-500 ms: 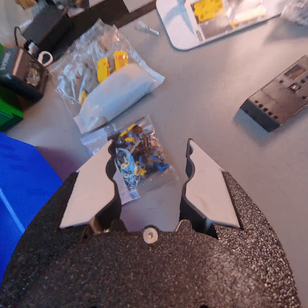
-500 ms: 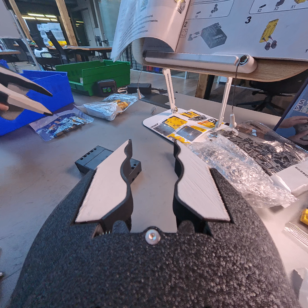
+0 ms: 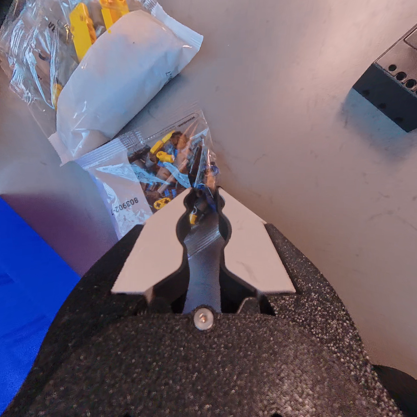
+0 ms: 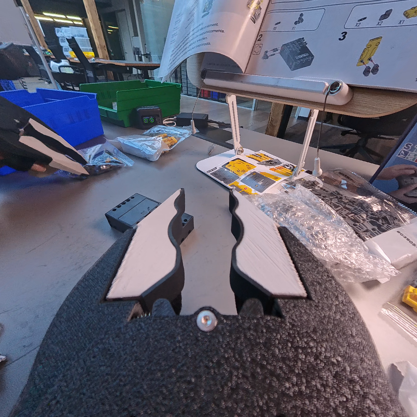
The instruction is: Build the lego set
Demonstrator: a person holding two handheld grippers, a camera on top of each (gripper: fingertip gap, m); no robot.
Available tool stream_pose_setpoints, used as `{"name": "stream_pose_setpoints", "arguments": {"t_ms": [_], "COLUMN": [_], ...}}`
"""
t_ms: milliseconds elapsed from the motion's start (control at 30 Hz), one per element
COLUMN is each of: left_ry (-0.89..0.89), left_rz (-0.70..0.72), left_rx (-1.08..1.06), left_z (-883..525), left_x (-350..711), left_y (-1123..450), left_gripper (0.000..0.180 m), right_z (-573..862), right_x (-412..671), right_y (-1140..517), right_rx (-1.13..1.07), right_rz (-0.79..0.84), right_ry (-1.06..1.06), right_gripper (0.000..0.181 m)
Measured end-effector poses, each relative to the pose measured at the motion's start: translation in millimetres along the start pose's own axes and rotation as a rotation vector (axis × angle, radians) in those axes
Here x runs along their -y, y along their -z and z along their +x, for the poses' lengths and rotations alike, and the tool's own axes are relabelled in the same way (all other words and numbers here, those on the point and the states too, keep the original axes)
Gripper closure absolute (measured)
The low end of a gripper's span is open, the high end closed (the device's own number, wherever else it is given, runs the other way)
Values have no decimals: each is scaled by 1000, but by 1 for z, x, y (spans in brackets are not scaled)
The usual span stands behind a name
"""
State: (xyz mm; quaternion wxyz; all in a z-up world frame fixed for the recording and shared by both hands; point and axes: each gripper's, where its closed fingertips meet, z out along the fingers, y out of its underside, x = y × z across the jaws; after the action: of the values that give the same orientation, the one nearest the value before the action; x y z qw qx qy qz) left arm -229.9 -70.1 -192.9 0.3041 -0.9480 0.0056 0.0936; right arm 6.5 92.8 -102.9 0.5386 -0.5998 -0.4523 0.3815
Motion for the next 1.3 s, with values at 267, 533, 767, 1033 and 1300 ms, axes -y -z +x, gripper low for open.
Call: {"name": "stream_pose_setpoints", "arguments": {"t_ms": [267, 533, 767, 1033, 1300], "left_ry": [-116, -38, 195, 543, 545], "left_rz": [334, 686, 854, 765, 797], "left_rx": [-242, -897, -1587, -1726, -1553], "left_z": [48, 129, 169, 169, 154], "left_x": [65, 137, 152, 156, 159], "left_y": [40, 122, 164, 126, 108], "left_gripper": [173, 173, 172, 170, 158], "right_z": [-5, -30, -84, -87, -70], "right_x": [1, 1, 27, 47, 38], "right_y": [1, 1, 22, 34, 23], "right_rx": [19, 167, 582, 755, 789], "right_rz": [8, 19, 137, 212, 112], "right_ry": [24, 66, -193, -440, -765], "right_gripper": [146, 131, 99, 164, 168]}}
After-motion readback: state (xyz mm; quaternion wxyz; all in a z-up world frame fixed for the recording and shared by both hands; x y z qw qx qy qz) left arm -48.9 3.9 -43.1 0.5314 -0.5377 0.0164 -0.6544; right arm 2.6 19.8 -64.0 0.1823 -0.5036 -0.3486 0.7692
